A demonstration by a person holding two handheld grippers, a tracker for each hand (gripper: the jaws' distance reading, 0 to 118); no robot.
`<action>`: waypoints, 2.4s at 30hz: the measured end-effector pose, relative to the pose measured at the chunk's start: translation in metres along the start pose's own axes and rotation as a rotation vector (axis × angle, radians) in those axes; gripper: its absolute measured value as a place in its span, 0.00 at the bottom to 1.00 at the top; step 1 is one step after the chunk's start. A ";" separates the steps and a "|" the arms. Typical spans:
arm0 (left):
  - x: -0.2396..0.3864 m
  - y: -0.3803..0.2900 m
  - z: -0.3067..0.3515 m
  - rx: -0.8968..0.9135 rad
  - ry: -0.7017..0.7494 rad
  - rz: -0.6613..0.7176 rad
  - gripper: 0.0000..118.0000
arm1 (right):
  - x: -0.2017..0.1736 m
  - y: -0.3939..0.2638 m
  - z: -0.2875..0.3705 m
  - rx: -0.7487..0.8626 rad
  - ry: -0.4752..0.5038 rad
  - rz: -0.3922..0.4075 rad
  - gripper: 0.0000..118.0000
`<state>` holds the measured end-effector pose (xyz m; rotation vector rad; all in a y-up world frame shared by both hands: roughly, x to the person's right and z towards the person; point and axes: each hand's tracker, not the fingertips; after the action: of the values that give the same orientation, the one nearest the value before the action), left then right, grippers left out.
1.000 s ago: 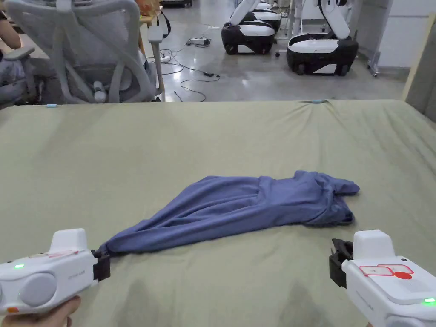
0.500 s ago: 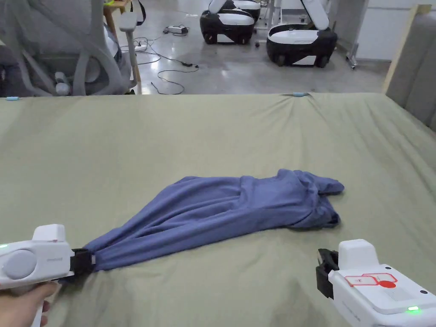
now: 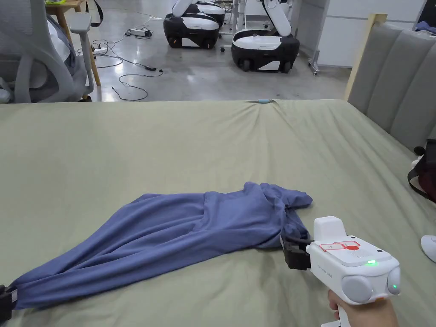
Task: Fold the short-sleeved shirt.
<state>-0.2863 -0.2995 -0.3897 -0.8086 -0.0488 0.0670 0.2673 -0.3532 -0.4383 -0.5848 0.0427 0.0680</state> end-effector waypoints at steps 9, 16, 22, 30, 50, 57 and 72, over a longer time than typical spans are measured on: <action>-0.005 0.001 -0.016 -0.028 0.008 -0.003 0.04 | 0.015 0.002 -0.007 -0.042 0.168 0.047 0.01; 0.007 0.009 0.000 0.018 0.071 -0.076 0.03 | 0.003 0.017 0.046 0.023 0.129 0.064 0.01; 0.008 0.038 0.048 0.131 0.129 -0.104 0.03 | -0.006 0.076 0.114 0.120 0.072 0.094 0.01; 0.016 0.110 0.114 0.314 0.210 -0.184 0.03 | -0.011 0.187 0.186 0.252 -0.006 0.119 0.01; 0.057 0.314 0.183 0.636 0.387 -0.191 0.03 | -0.030 0.410 0.213 0.548 -0.280 0.102 0.01; 0.056 0.366 0.197 0.720 0.394 -0.139 0.03 | -0.031 0.453 0.206 0.648 -0.302 0.054 0.01; 0.051 0.286 0.054 0.496 0.338 -0.096 0.03 | -0.023 0.353 0.091 0.548 -0.308 0.030 0.01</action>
<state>-0.2514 -0.0603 -0.5586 -0.3130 0.2413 -0.1450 0.2191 -0.0101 -0.5551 -0.0219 -0.2244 0.1685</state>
